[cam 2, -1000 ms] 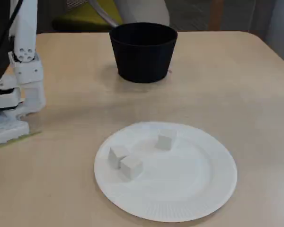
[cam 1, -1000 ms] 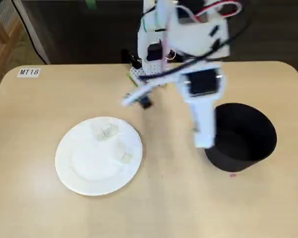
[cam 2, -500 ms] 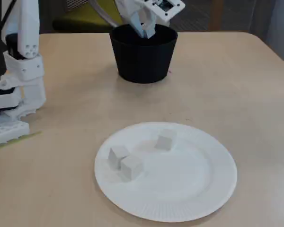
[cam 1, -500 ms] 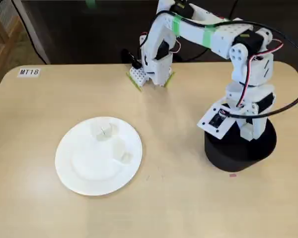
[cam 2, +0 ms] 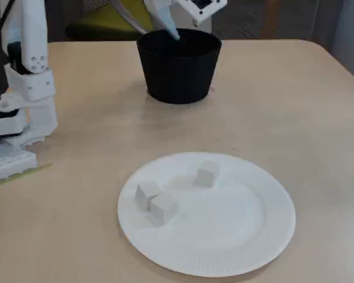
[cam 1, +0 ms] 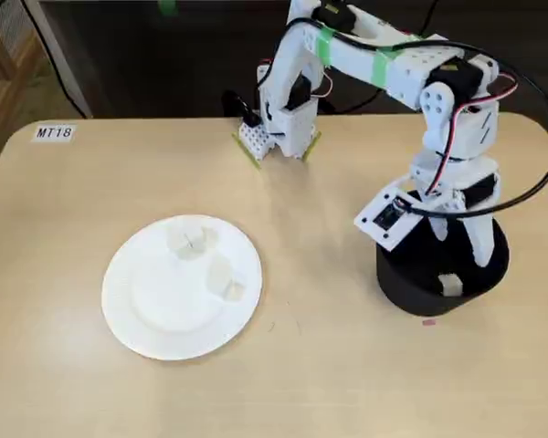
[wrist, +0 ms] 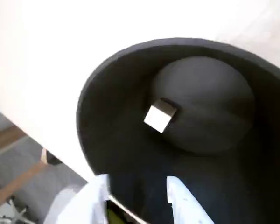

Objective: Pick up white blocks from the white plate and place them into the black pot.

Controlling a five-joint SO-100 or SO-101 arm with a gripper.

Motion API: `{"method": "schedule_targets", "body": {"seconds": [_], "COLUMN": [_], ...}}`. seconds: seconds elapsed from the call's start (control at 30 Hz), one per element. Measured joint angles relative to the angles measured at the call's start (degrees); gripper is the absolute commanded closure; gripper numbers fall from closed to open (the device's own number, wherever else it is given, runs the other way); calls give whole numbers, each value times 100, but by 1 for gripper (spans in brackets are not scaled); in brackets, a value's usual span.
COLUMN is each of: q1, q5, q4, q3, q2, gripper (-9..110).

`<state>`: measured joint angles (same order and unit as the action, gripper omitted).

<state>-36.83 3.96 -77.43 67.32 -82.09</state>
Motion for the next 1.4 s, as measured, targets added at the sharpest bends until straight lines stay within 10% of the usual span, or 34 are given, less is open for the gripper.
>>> {"method": "schedule_targets", "body": {"seconds": [0.8, 1.4], "q1": [5115, 4693], "q5": [-563, 659], "q4": [-1143, -316], "q3": [2048, 2751], "q2": [-2215, -1187], "gripper": [104, 72]}}
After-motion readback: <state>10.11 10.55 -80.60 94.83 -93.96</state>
